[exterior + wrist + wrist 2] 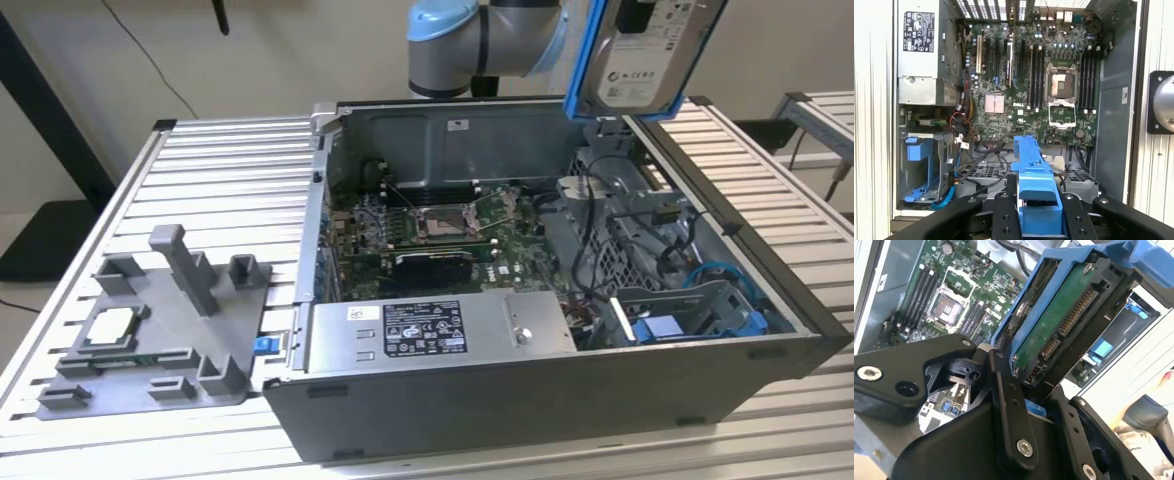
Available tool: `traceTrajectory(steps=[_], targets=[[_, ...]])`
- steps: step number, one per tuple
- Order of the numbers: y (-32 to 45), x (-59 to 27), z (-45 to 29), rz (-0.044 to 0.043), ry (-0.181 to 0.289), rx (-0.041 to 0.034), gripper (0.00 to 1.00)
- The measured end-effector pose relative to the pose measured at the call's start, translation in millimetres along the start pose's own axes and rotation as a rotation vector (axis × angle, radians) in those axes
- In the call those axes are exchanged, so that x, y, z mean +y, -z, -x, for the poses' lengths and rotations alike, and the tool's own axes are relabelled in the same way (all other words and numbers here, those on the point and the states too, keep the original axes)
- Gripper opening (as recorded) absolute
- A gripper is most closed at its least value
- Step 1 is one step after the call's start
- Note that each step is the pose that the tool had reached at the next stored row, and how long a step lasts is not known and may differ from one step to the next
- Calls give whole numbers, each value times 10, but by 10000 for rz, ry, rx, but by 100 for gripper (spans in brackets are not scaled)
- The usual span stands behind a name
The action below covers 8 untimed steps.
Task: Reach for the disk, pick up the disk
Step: 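Pick up the disk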
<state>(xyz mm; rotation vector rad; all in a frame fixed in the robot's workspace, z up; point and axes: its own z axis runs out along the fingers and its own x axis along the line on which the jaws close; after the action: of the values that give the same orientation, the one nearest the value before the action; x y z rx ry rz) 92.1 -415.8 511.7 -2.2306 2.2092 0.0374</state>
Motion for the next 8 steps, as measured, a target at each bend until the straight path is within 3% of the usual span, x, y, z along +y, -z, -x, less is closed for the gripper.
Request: traceTrajectory(steps=[8], targets=[[4,-104,-151,36,-2,-5,0]])
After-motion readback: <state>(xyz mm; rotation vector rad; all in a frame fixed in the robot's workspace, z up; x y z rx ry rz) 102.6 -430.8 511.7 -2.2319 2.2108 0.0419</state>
